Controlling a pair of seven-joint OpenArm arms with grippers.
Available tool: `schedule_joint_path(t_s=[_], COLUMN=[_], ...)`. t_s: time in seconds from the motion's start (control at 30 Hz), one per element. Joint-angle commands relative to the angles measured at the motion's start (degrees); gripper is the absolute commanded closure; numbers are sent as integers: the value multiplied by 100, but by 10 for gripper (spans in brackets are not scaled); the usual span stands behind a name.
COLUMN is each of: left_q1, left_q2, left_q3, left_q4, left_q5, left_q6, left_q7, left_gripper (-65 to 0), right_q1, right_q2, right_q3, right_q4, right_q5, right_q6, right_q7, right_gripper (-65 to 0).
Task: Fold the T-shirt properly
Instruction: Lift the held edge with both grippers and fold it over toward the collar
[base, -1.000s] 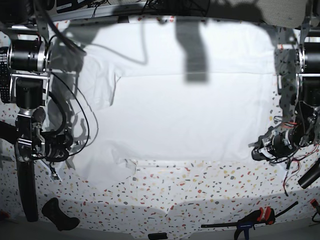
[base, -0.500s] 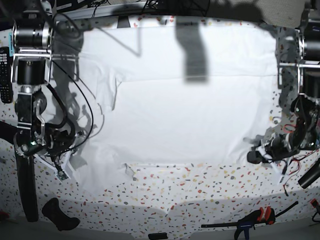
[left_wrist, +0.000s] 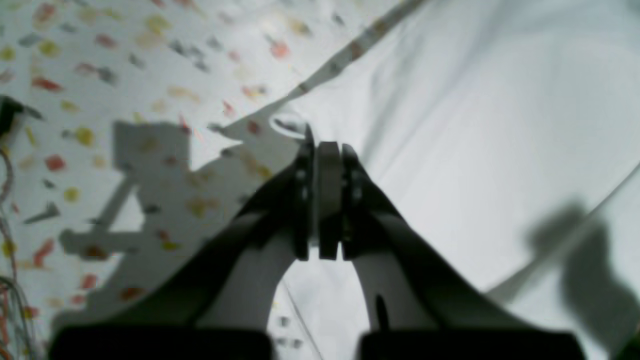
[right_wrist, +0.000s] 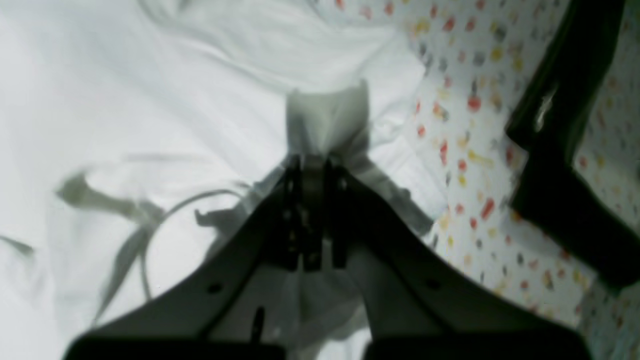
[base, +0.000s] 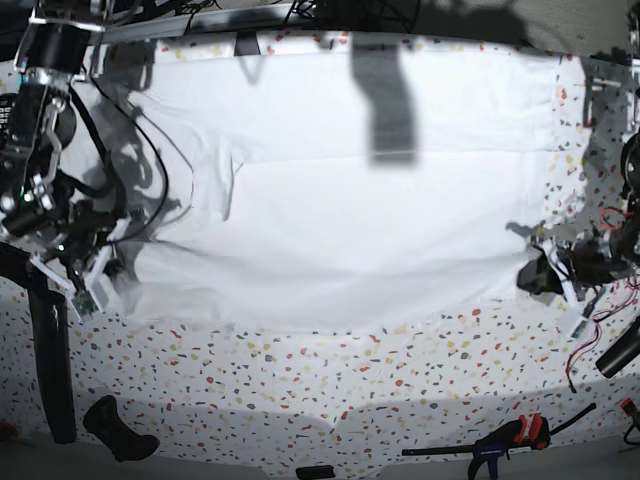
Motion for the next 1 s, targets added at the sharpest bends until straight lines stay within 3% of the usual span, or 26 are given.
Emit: schedule_joint_path(t_s=[0.0,0.2,0.5,0.83,0.97], left_q1=[-31,728,1746,2124,2124], left_q2=[-105,-90,-76,-74,-72], left_q3=[-122,-723,-1803,-1860,-1860], left_q4=[243,866,973,973,973], left_q5=[-92,-92,-114,-138,-138], left_q6=[-26,-22,-24,-31,-31], left_q7=[-101,-44,-37,-33,-37], left_gripper=[0,0,0,0,0], right_q1=[-17,-667,-1062,-1099,-1110], right_q2=[101,101,111,109,109], right_q3=[109,304,334,332,332], right_q4=[216,706,745,745,745], right_q5=[26,4,-142,-98,275], right_q6=[-9,-9,-9,-9,-9], right_q7=[94,94,109,28,-581], right_gripper=[0,0,0,0,0])
